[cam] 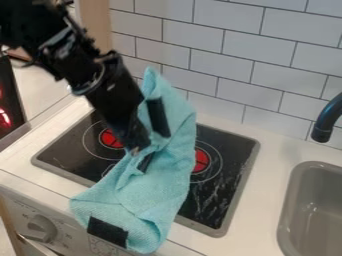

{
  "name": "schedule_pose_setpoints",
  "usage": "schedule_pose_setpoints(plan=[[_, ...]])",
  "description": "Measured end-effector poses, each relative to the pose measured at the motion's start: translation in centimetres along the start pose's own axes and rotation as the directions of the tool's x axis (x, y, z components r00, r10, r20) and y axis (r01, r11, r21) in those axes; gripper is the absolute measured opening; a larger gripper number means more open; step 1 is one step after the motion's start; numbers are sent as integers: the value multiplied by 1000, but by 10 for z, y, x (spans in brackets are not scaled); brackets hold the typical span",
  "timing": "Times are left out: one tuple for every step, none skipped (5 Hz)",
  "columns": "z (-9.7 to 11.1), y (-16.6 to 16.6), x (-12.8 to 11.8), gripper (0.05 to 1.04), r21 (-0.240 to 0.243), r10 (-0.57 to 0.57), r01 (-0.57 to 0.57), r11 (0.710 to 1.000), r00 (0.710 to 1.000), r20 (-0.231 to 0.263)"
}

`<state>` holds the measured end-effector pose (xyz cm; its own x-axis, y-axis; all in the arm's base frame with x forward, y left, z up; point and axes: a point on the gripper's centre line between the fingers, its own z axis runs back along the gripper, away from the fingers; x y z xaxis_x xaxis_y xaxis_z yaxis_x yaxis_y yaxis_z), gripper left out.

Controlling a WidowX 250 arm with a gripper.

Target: Fold the cloth from the top and unfold back at it's position

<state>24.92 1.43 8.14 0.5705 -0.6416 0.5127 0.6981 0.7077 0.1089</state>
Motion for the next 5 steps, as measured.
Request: schedule_pose_setpoints(plan=[[-13,2,-17,48,4,-31,31,1000,999,-24],[-33,3,-35,48,13,-68,69,998,996,-66],[-42,8,-42,48,32,-93,96,995,992,-83],[-47,11,-45,61,38,-102,106,994,990,-99],[-49,13,-43,138,46,-107,112,993,988,-110]])
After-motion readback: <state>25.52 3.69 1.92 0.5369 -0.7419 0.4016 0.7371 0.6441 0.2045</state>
